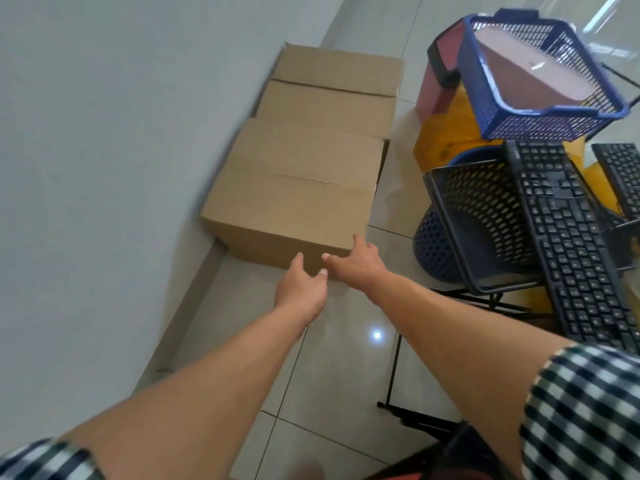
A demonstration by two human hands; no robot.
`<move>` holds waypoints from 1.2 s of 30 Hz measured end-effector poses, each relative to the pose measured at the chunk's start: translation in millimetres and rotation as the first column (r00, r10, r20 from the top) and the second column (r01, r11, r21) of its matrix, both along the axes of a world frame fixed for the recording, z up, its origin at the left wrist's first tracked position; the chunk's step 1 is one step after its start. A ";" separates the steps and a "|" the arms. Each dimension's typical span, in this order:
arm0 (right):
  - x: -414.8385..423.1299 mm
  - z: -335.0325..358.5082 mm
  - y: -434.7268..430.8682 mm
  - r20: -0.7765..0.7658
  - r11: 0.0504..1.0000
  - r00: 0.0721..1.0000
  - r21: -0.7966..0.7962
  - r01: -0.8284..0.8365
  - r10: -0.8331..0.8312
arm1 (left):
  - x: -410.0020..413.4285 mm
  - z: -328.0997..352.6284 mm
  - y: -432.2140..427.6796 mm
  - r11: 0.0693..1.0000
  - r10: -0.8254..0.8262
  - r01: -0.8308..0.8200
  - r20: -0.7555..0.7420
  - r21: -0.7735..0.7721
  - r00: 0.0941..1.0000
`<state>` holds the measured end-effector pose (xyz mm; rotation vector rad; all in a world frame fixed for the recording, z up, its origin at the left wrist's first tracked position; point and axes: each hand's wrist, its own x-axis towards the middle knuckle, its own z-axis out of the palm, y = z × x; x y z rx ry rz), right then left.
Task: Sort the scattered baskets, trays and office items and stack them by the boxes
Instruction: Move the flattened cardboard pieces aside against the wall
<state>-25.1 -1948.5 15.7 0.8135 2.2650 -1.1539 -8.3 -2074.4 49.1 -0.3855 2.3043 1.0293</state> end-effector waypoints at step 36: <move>-35.1 -31.3 38.9 -0.001 0.873 0.988 0.469 -0.133 0.151 | 32.8 -63.9 -41.2 0.881 -0.166 0.236 0.200 -0.410 0.966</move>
